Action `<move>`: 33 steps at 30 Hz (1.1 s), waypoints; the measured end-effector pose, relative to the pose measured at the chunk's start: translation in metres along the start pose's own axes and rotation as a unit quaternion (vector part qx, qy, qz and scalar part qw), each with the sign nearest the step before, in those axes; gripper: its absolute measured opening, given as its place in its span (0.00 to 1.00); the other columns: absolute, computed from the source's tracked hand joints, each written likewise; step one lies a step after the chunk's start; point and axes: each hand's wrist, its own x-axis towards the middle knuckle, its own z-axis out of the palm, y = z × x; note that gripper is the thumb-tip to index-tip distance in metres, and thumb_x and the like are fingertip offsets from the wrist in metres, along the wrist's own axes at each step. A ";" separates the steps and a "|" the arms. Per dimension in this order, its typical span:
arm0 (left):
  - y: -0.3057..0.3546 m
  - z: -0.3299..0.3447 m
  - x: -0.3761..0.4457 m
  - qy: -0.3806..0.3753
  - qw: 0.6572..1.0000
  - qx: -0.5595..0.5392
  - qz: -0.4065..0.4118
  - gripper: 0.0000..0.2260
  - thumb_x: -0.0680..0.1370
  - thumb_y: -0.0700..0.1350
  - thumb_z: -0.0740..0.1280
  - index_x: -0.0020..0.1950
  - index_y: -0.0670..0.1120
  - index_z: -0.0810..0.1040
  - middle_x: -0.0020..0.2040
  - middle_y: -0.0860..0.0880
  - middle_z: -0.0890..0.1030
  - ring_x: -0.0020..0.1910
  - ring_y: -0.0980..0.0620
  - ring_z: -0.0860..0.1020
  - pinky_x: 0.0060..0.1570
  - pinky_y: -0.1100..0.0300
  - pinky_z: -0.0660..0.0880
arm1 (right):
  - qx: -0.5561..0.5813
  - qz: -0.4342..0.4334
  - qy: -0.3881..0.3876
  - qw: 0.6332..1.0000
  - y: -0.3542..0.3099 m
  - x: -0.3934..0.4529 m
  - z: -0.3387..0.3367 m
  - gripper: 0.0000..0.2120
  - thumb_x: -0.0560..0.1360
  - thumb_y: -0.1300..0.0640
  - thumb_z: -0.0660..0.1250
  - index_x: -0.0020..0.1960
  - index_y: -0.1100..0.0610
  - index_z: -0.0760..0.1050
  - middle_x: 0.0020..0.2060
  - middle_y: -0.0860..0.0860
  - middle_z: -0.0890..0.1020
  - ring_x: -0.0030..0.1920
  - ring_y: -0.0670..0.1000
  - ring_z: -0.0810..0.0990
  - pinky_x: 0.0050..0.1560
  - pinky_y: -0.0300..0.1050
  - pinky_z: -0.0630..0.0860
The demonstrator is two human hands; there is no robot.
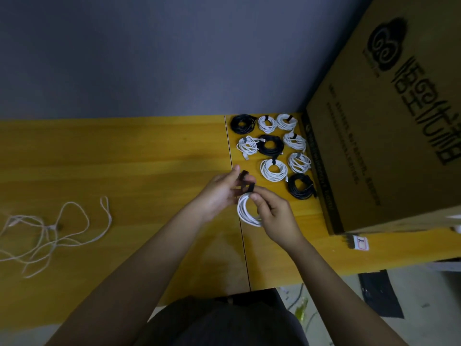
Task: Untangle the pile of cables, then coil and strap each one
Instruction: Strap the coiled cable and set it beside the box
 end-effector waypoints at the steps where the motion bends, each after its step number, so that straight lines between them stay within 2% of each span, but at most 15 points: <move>1: -0.001 0.000 -0.001 -0.020 1.000 -0.010 -0.010 0.19 0.84 0.52 0.51 0.61 0.43 0.75 0.57 0.49 0.79 0.47 0.51 0.79 0.44 0.59 0.77 | 0.002 0.002 0.004 1.000 0.000 -0.002 -0.002 0.10 0.81 0.57 0.60 0.55 0.56 0.79 0.36 0.36 0.78 0.34 0.41 0.74 0.36 0.34 0.67; 3: -0.001 0.000 -0.003 -0.048 0.998 -0.028 -0.012 0.17 0.83 0.46 0.50 0.66 0.45 0.73 0.63 0.51 0.76 0.48 0.52 0.79 0.44 0.59 0.76 | 0.006 0.011 0.011 1.000 0.001 -0.005 -0.005 0.10 0.81 0.57 0.60 0.57 0.54 0.79 0.40 0.39 0.80 0.39 0.42 0.77 0.40 0.37 0.71; 6: 0.001 0.005 -0.003 -0.037 0.999 -0.012 0.019 0.16 0.82 0.37 0.52 0.64 0.47 0.73 0.64 0.51 0.75 0.49 0.54 0.82 0.42 0.60 0.78 | -0.022 0.011 -0.001 1.000 0.003 -0.008 -0.011 0.13 0.80 0.53 0.60 0.60 0.53 0.78 0.48 0.44 0.82 0.48 0.43 0.79 0.47 0.40 0.74; 8: 0.002 0.010 -0.001 -0.024 0.998 0.032 0.044 0.14 0.82 0.35 0.56 0.63 0.47 0.74 0.65 0.48 0.74 0.48 0.55 0.83 0.41 0.63 0.78 | -0.050 0.001 -0.021 0.999 0.004 -0.010 -0.014 0.16 0.80 0.50 0.59 0.63 0.52 0.77 0.56 0.45 0.81 0.57 0.43 0.78 0.54 0.37 0.74; 10: 0.004 0.014 0.000 -0.022 0.994 0.083 0.068 0.16 0.81 0.33 0.60 0.67 0.44 0.72 0.69 0.48 0.70 0.48 0.57 0.83 0.42 0.65 0.78 | -0.061 0.004 -0.039 0.997 0.003 -0.011 -0.017 0.17 0.80 0.49 0.59 0.66 0.50 0.74 0.61 0.45 0.79 0.62 0.41 0.76 0.57 0.34 0.73; 12: 0.005 0.016 0.002 -0.019 0.987 0.124 0.095 0.20 0.80 0.31 0.61 0.71 0.43 0.68 0.70 0.51 0.68 0.49 0.58 0.82 0.42 0.66 0.78 | -0.049 0.015 -0.045 0.998 0.000 -0.014 -0.019 0.16 0.80 0.49 0.59 0.67 0.48 0.73 0.60 0.43 0.80 0.59 0.38 0.77 0.54 0.33 0.73; 13: 0.006 0.016 0.002 -0.019 0.984 0.138 0.108 0.22 0.79 0.31 0.62 0.72 0.43 0.67 0.69 0.53 0.69 0.49 0.59 0.82 0.43 0.66 0.78 | -0.041 0.021 -0.043 0.998 -0.002 -0.015 -0.021 0.16 0.80 0.47 0.59 0.66 0.46 0.74 0.57 0.41 0.81 0.53 0.38 0.79 0.49 0.33 0.74; 15: 0.008 0.017 0.003 -0.018 0.982 0.146 0.121 0.24 0.78 0.31 0.63 0.73 0.45 0.65 0.61 0.57 0.75 0.50 0.59 0.82 0.44 0.65 0.78 | -0.029 0.029 -0.032 0.999 -0.007 -0.017 -0.025 0.14 0.80 0.45 0.58 0.64 0.39 0.73 0.47 0.40 0.83 0.39 0.40 0.79 0.38 0.37 0.73; 16: 0.008 0.017 0.003 -0.019 0.981 0.151 0.123 0.26 0.78 0.31 0.63 0.74 0.46 0.64 0.55 0.59 0.77 0.50 0.59 0.82 0.45 0.64 0.79 | -0.020 0.033 -0.024 0.999 -0.010 -0.017 -0.027 0.12 0.79 0.44 0.58 0.62 0.37 0.73 0.45 0.41 0.83 0.37 0.43 0.79 0.36 0.40 0.73; 19: 0.009 0.019 0.003 -0.023 0.974 0.179 0.138 0.30 0.76 0.30 0.66 0.75 0.48 0.63 0.50 0.58 0.81 0.51 0.57 0.82 0.47 0.63 0.79 | 0.020 0.034 -0.001 0.999 -0.019 -0.014 -0.033 0.12 0.79 0.45 0.59 0.58 0.44 0.77 0.47 0.42 0.83 0.43 0.45 0.80 0.38 0.43 0.75; 21: 0.011 0.021 0.003 -0.028 0.973 0.181 0.142 0.31 0.75 0.31 0.68 0.75 0.50 0.62 0.50 0.52 0.83 0.53 0.56 0.82 0.49 0.64 0.77 | 0.039 0.021 0.011 0.999 -0.026 -0.010 -0.039 0.13 0.80 0.47 0.59 0.57 0.48 0.78 0.40 0.51 0.82 0.36 0.52 0.77 0.32 0.46 0.72; 23: 0.013 0.023 0.002 -0.029 0.971 0.183 0.153 0.33 0.74 0.31 0.68 0.75 0.51 0.62 0.53 0.54 0.82 0.52 0.58 0.82 0.50 0.65 0.76 | 0.065 0.009 0.047 0.997 -0.032 -0.006 -0.044 0.11 0.81 0.52 0.58 0.56 0.50 0.78 0.32 0.48 0.77 0.28 0.50 0.71 0.27 0.42 0.67; 26: 0.017 0.029 0.001 -0.039 0.963 0.203 0.176 0.34 0.74 0.29 0.68 0.74 0.51 0.63 0.64 0.52 0.77 0.49 0.60 0.81 0.49 0.65 0.76 | 0.100 0.015 0.086 0.991 -0.041 0.001 -0.043 0.09 0.82 0.54 0.57 0.55 0.52 0.76 0.33 0.40 0.78 0.29 0.41 0.73 0.29 0.34 0.69; 28: 0.017 0.031 0.000 -0.057 0.961 0.201 0.180 0.32 0.74 0.31 0.69 0.74 0.49 0.64 0.64 0.47 0.77 0.46 0.59 0.82 0.48 0.63 0.76 | 0.130 0.031 0.084 0.987 -0.044 0.003 -0.037 0.08 0.82 0.55 0.56 0.53 0.54 0.73 0.33 0.42 0.78 0.29 0.41 0.73 0.28 0.34 0.69; 33: 0.014 0.028 -0.006 -0.089 0.974 0.152 0.142 0.27 0.77 0.29 0.64 0.72 0.49 0.67 0.72 0.50 0.70 0.50 0.59 0.81 0.47 0.64 0.77 | 0.140 0.036 0.090 0.985 -0.043 -0.002 -0.030 0.08 0.79 0.49 0.57 0.52 0.51 0.72 0.33 0.45 0.78 0.27 0.46 0.71 0.26 0.39 0.68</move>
